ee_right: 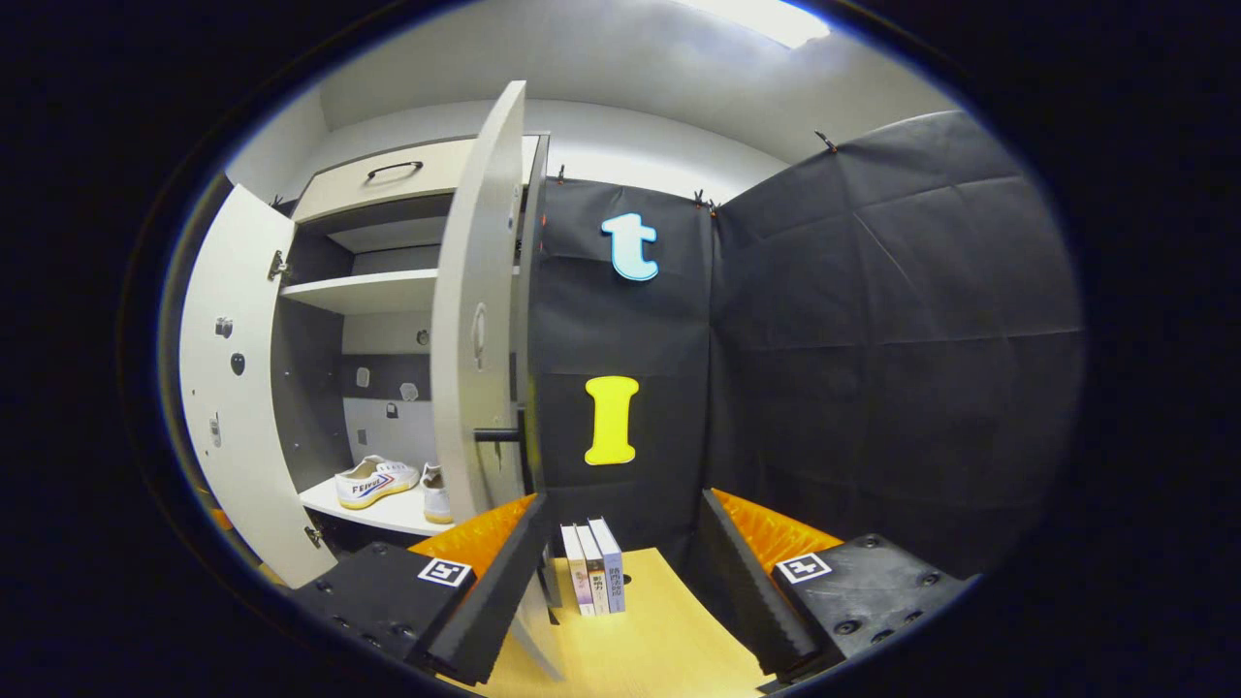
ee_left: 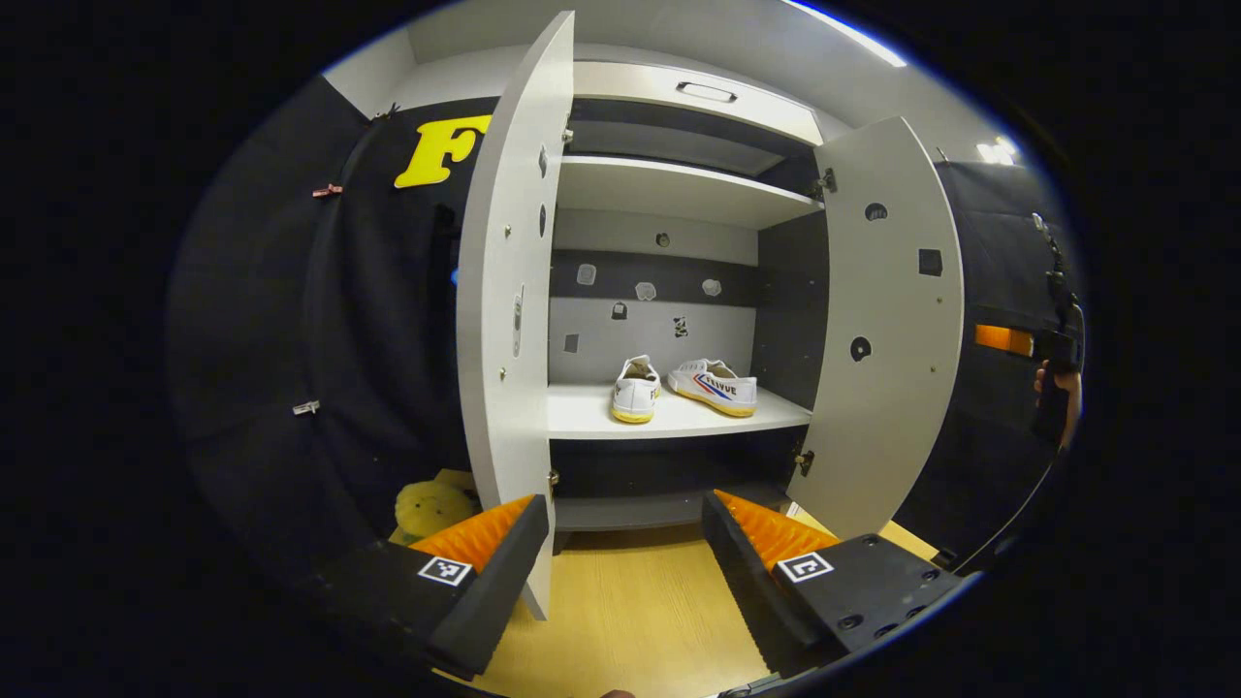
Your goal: Grab one shoe with the right hand and put it into the shoe cabinet, grab the other shoe with the left hand and put it into the shoe cabinet; then close the right door with the right hand and the left door with the left hand.
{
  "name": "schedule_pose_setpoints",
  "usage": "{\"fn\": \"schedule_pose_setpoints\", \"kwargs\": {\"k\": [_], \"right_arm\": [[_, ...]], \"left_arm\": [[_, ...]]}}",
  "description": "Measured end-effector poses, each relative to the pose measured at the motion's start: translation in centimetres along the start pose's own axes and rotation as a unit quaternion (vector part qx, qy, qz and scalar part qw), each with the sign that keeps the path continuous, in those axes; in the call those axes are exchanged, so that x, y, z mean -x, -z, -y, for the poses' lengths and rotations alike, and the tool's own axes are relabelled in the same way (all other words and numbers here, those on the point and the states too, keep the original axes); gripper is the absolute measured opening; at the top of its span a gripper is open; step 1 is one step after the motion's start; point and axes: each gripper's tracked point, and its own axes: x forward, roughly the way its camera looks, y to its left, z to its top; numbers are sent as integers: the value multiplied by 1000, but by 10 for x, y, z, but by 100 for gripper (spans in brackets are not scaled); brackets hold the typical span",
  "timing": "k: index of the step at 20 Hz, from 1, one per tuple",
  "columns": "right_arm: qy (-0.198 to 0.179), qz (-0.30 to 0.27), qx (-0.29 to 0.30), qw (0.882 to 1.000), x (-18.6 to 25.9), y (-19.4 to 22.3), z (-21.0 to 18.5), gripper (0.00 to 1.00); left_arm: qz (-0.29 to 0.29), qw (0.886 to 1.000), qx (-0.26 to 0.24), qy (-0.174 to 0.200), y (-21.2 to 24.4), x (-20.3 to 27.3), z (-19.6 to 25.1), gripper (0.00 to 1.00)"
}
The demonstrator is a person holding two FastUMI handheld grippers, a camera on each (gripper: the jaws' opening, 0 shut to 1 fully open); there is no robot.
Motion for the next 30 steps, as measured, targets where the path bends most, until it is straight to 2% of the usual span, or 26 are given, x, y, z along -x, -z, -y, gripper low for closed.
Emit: {"fn": "schedule_pose_setpoints", "kwargs": {"k": [4, 9, 12, 19, 21, 30], "right_arm": [[-28, -22, -26, 999, -38, 12, 3, 98], [-58, -29, -21, 998, -67, 17, 1, 98], [-83, -31, -28, 996, -69, 18, -11, 97], [-82, -9, -7, 997, -64, 10, -19, 97], [-86, -7, -7, 996, -58, 11, -30, 97], [-129, -24, -25, 991, -44, 20, -105, 97]], "left_arm": [[8, 1000, 11, -19, -6, -5, 20, 98], [2, 999, 40, -28, 3, -1, 36, 99], [-4, 998, 40, -39, 8, 4, 33, 99], [-2, 997, 63, -45, 13, 12, 23, 98], [-7, 997, 57, -52, 17, 14, 15, 95], [-8, 996, 54, -76, 18, 30, -24, 95]]}}
